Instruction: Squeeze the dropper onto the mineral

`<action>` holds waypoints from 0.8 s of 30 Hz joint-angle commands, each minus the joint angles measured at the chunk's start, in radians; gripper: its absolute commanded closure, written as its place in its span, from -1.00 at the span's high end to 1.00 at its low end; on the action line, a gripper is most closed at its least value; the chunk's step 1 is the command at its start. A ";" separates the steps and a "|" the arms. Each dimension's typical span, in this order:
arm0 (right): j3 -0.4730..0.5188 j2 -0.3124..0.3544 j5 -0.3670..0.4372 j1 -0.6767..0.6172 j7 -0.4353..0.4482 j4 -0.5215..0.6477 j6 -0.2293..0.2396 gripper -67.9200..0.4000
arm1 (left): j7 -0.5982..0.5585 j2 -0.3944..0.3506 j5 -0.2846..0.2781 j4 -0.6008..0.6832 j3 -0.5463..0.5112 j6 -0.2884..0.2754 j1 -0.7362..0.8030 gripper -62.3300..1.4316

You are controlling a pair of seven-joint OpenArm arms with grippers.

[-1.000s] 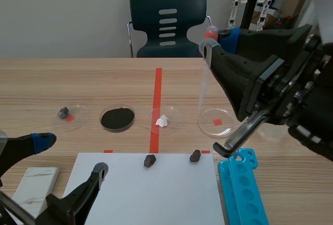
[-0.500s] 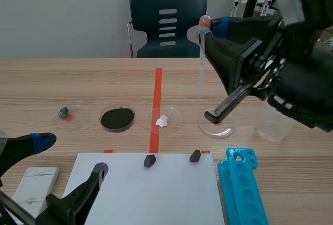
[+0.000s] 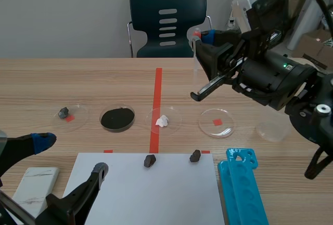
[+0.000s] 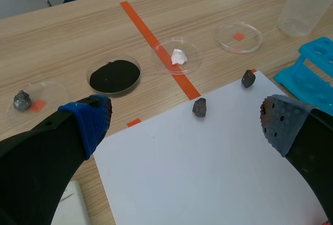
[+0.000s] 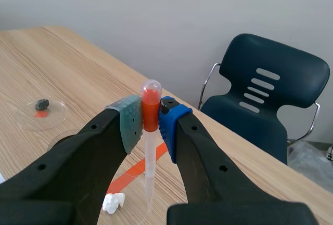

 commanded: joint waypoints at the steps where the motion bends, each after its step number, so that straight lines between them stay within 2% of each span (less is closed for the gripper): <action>1: -0.013 -0.006 0.011 0.039 0.013 -0.008 0.001 -0.71 | -0.014 0.002 -0.006 0.024 -0.004 -0.001 0.002 0.93; 13: -0.126 -0.067 0.011 0.233 0.060 -0.273 0.001 -0.71 | -0.014 0.002 -0.006 0.024 -0.004 -0.001 0.002 0.93; 24: -0.190 -0.114 0.010 0.286 0.106 -0.404 0.000 -0.71 | -0.014 0.002 -0.006 0.024 -0.004 -0.001 0.002 0.93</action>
